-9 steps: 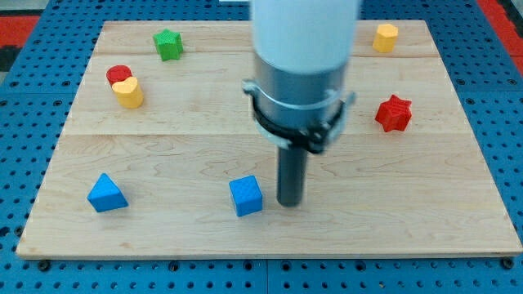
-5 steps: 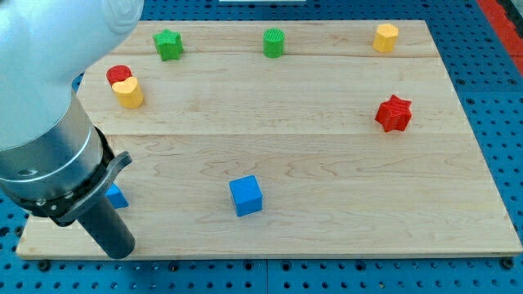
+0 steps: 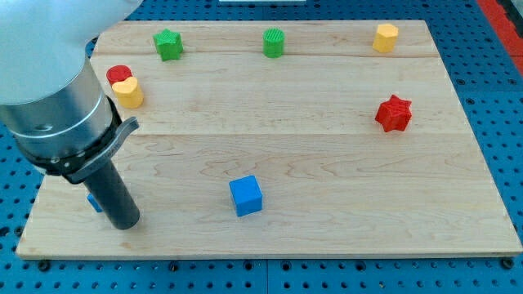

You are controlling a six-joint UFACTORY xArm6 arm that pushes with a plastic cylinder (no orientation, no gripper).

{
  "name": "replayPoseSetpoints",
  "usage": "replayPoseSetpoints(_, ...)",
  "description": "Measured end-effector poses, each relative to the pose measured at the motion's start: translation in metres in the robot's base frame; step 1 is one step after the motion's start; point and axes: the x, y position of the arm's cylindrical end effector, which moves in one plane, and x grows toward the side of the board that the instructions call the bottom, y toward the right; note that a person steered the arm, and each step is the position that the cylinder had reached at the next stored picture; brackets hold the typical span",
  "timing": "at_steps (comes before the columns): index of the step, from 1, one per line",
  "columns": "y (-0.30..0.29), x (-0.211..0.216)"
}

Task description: Place your hand at the center of the board

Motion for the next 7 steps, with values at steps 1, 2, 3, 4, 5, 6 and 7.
replayPoseSetpoints(1,-0.024,0.019)
replayPoseSetpoints(2,-0.008,0.006)
replayPoseSetpoints(3,0.014,-0.009)
replayPoseSetpoints(4,0.021,-0.06)
replayPoseSetpoints(5,0.06,-0.105)
replayPoseSetpoints(6,0.109,-0.144)
replayPoseSetpoints(7,0.19,-0.191)
